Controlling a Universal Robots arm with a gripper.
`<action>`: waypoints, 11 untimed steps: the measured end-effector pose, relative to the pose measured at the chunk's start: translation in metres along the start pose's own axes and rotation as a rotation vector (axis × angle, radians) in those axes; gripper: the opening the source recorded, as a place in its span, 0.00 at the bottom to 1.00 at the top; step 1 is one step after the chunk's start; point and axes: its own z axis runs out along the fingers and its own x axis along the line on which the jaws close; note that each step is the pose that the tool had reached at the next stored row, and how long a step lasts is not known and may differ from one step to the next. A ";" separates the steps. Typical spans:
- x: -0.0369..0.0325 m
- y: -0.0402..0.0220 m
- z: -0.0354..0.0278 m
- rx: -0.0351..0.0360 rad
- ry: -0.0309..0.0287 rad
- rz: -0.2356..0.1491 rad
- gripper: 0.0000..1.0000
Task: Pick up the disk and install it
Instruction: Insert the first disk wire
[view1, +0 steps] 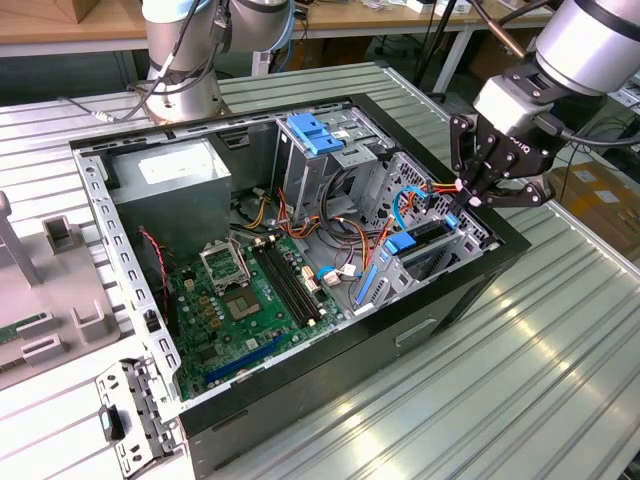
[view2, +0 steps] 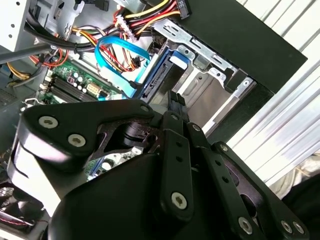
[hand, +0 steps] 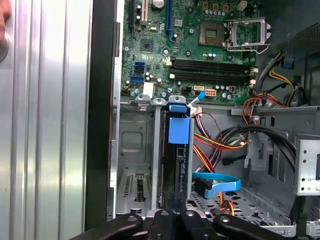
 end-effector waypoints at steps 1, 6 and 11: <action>0.0000 0.0000 0.0000 -0.0016 -0.0001 -0.016 0.11; 0.0000 0.0000 0.0001 -0.0057 -0.0005 -0.058 0.11; 0.0000 0.0000 0.0001 -0.0071 -0.0006 -0.072 0.11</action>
